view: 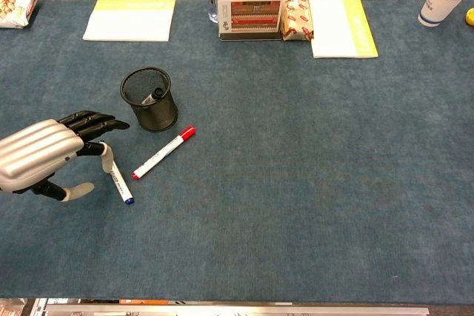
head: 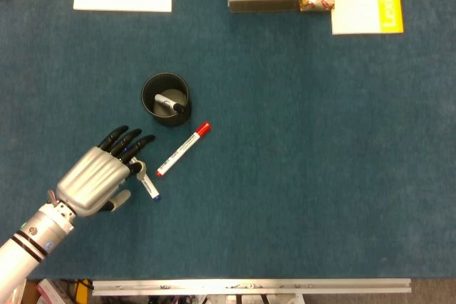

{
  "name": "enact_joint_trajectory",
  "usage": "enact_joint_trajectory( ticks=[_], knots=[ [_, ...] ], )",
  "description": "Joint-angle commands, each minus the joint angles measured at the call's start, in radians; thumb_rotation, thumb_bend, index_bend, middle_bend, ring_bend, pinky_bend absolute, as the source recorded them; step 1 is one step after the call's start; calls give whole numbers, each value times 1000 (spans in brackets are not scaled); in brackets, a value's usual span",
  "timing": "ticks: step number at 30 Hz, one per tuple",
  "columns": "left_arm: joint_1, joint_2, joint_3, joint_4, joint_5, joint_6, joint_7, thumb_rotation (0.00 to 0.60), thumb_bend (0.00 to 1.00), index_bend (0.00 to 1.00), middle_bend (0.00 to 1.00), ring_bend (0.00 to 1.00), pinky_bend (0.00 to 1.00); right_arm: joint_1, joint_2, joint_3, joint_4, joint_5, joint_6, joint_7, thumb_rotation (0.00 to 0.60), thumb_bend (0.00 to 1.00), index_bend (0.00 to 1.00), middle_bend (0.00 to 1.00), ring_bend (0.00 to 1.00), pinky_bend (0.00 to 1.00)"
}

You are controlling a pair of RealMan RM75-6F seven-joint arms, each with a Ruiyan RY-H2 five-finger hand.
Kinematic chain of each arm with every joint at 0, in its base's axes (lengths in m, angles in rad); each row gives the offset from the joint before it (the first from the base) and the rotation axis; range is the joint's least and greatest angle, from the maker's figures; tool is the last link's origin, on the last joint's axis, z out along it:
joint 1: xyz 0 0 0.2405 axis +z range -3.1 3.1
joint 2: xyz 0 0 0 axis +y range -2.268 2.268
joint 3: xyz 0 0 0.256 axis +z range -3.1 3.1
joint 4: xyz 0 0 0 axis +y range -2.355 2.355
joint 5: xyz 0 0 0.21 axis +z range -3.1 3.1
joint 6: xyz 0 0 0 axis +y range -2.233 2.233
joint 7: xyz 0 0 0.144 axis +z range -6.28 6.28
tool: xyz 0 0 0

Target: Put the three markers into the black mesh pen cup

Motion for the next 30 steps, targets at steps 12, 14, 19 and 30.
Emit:
enact_joint_trajectory(
  ticks=[12, 14, 19, 30],
  knots=[
    [-15, -73, 13, 137, 58, 27, -95, 600, 311, 446, 19, 0, 70, 0, -1, 0, 1, 3, -2, -1, 600, 0, 102, 197, 109, 406],
    [-18, -80, 18, 150, 62, 24, -102, 600, 311, 447, 18, 0, 70, 0, 0, 0, 1, 2, -1, 0, 600, 0, 102, 197, 109, 406],
    [-22, -96, 29, 176, 74, 24, -116, 600, 311, 448, 18, 0, 70, 0, 0, 0, 0, 0, 0, 1, 600, 0, 102, 197, 109, 405],
    [-16, -141, 23, 218, 67, 44, -124, 600, 311, 448, 14, 0, 70, 0, -1, -1, 1, 2, -3, -2, 600, 0, 102, 197, 109, 406]
  ],
)
